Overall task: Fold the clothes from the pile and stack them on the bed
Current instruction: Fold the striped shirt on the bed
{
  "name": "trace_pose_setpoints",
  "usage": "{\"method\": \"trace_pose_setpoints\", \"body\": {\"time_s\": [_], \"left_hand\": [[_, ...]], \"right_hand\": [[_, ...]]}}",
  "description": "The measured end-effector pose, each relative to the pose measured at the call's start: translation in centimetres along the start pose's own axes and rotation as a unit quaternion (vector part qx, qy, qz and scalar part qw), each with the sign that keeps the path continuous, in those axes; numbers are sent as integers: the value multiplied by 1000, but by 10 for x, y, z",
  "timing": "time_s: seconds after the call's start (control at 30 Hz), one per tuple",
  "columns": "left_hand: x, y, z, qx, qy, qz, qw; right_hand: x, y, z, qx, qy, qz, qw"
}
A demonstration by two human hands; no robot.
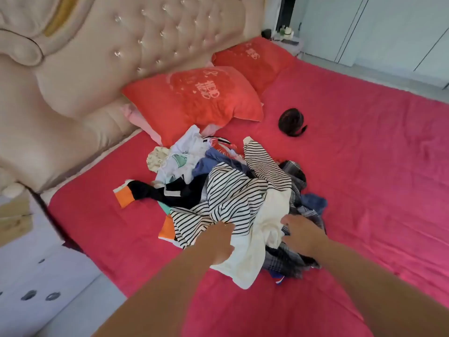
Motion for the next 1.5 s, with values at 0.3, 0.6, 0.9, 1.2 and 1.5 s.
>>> {"method": "trace_pose_setpoints", "body": {"time_s": [0.3, 0.6, 0.9, 1.2, 1.5], "left_hand": [[95, 72, -19, 25, 70, 5, 997], [169, 124, -37, 54, 217, 21, 974], [160, 134, -30, 35, 131, 84, 987], [57, 107, -11, 21, -157, 59, 986], [-117, 30, 86, 139, -342, 114, 923]], "right_hand": [[33, 89, 13, -55, -140, 12, 989], [81, 153, 32, -149, -362, 9, 920], [79, 146, 40, -231, -378, 111, 890], [-12, 85, 78, -121, -132, 177, 968], [-147, -50, 133, 35, 70, 316, 946]]}}
Point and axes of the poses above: each hand's wrist, its own y-axis towards the middle knuckle, its own x-axis out of the palm, z = x × y, the point moved 9 cm from there along y, towards the middle knuckle, and after that the axes turned 12 degrees about -x, right-handed, at the moved point
